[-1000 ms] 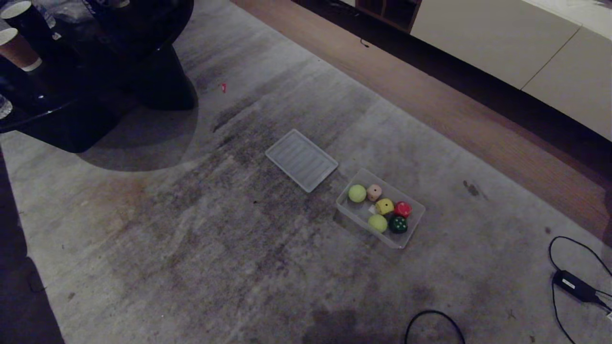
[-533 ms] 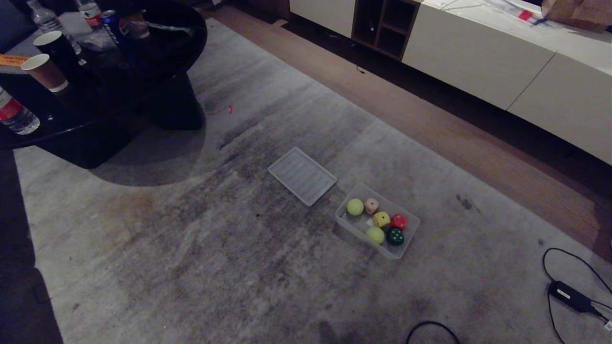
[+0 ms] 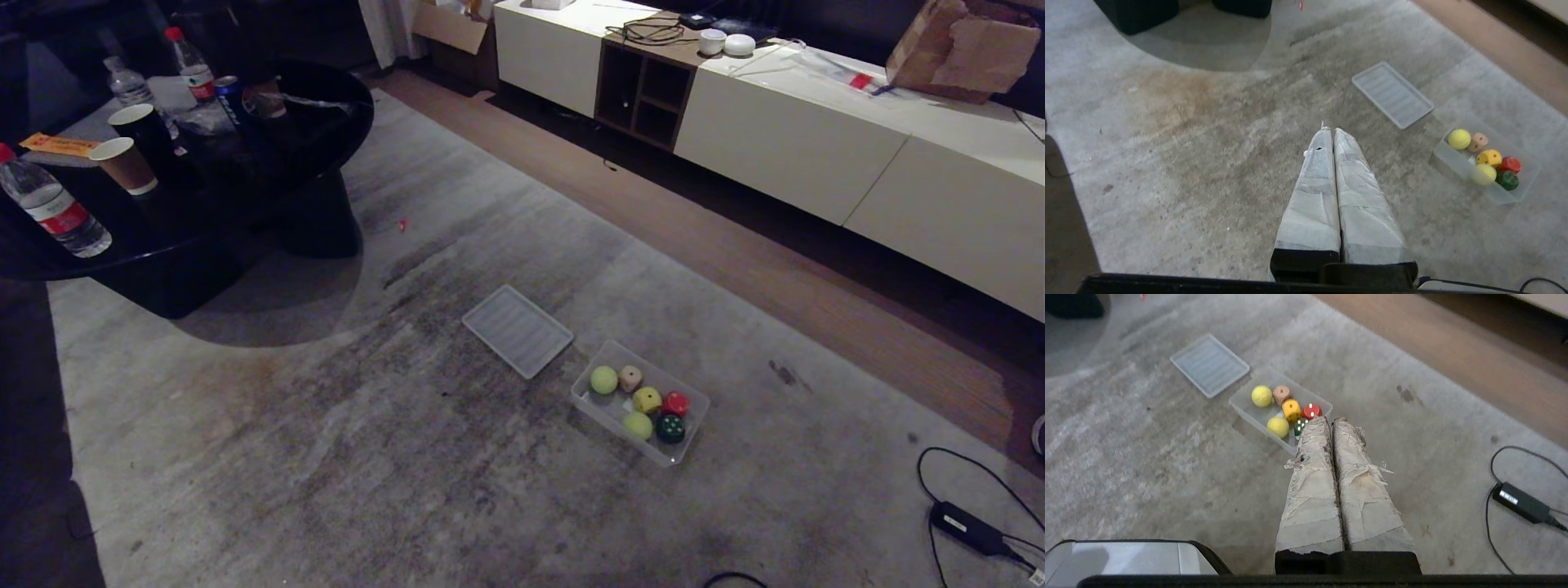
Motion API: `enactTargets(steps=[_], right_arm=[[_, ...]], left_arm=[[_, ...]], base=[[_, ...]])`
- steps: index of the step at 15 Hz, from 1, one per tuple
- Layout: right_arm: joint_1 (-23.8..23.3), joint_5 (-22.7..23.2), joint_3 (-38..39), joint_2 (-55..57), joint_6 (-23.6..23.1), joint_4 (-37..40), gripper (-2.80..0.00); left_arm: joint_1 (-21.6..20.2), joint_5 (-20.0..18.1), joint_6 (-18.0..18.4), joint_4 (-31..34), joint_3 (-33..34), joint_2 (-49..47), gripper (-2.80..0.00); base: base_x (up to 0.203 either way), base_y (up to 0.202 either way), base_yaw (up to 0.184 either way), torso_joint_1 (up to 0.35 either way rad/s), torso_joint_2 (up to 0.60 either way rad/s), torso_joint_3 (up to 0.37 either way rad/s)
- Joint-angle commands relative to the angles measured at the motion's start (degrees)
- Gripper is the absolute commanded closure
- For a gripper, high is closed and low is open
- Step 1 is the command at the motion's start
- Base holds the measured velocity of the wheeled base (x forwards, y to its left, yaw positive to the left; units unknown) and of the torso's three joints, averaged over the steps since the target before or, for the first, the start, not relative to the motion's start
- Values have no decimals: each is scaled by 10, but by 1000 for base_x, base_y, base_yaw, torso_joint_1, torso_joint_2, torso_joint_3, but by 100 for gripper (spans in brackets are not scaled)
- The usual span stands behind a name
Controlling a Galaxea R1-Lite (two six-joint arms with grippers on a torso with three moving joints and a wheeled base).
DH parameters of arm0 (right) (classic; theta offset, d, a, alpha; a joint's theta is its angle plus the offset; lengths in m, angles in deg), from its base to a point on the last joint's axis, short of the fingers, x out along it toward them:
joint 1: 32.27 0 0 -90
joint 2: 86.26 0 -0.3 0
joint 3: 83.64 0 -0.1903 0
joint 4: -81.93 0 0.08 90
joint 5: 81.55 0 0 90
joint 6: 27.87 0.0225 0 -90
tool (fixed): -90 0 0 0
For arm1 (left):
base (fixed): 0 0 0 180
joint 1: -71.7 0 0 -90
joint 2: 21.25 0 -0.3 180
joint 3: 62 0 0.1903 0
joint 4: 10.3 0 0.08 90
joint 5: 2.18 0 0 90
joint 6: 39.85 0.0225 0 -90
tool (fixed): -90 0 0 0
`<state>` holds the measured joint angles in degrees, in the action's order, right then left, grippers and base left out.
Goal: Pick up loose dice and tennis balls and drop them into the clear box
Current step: Close the lid
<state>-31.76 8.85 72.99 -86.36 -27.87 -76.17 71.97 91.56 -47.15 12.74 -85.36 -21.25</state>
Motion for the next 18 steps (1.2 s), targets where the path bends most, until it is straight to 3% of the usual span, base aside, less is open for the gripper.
enactTargets(steps=[1,8,11,18], right_arm=[[0,0,6,0,0,0,0],[0,-3,5,1,3,2,0],[0,-2,6,0,3,-1,0],[0,-1,6,1,4,-1,0]], left_arm=[[0,0,-1,0,1,-1,0],[0,0,1,0,1,-1,0],[0,0,3,1,1,-1,0],[0,0,4,1,1,-1,0]], base=[[0,0,0,2,7,204],[0,0,0,3,-7,130],[0,-3,31,24,-239,-214],[0,-8,145,120,-339,-213]])
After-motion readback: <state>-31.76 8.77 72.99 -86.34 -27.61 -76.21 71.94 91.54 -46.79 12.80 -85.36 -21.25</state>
